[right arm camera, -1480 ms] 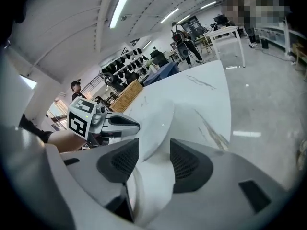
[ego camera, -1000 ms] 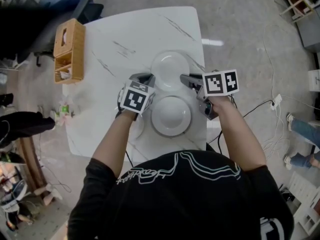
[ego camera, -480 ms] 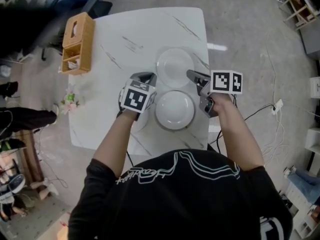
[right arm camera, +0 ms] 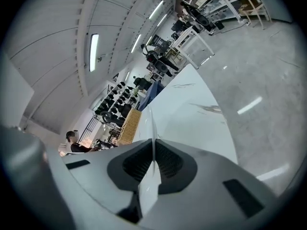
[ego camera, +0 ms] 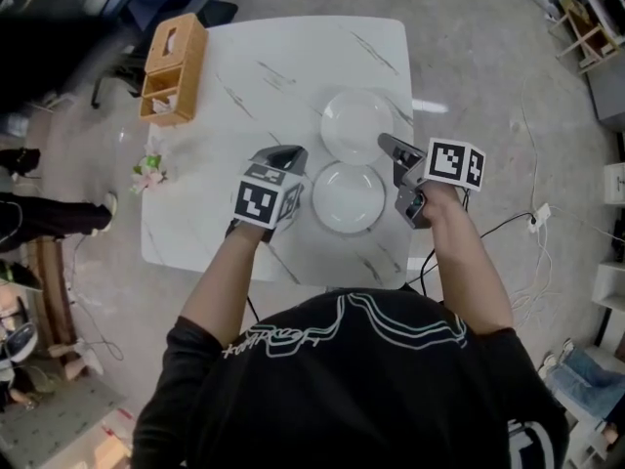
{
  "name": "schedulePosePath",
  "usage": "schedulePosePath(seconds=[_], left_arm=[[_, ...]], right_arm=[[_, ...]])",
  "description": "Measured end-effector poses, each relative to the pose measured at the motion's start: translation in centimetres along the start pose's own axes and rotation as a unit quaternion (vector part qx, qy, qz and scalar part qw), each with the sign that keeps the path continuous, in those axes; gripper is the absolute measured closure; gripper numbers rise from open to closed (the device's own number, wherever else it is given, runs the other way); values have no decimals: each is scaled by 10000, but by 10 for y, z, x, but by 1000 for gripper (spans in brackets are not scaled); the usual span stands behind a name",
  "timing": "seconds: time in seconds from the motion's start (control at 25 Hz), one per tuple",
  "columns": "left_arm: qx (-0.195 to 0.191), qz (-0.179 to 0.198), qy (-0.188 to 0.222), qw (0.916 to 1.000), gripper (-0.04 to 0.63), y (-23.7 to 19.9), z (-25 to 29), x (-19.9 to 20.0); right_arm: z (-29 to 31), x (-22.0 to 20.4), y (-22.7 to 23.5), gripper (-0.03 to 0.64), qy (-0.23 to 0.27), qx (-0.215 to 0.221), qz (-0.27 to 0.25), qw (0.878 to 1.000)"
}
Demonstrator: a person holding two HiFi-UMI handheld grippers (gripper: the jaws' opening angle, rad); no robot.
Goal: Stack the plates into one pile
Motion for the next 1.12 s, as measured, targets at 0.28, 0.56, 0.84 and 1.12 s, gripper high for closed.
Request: schedulePosePath(seconds=[0.28,0.56,0.84,1.12], left_arm=[[-183,-113,257,9994,565,19,-40,-26],[-236,-194,334,9990,565,41,-59,-61],[-311,-246,177,9991,565,60,-67,-103],[-378,-363,79,9986,565,68,-66,-126]], right_arm=[[-20,-40,-14,578,105,95,62,9999],[-36,-81,-18,578,124,159,158,9997],[-36,-112,-15,577,123,209,246,9994],[-32,-130,-9,577,69,282,407,9988]])
Point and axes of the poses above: the fingertips, and each gripper's own axes: z forward along the fingers, y to its right, x out of its top, the point moved 5 cm from there along -z, backward along the fingers, and after that the axes turned 10 degrees about -y, right-handed, at the moved point
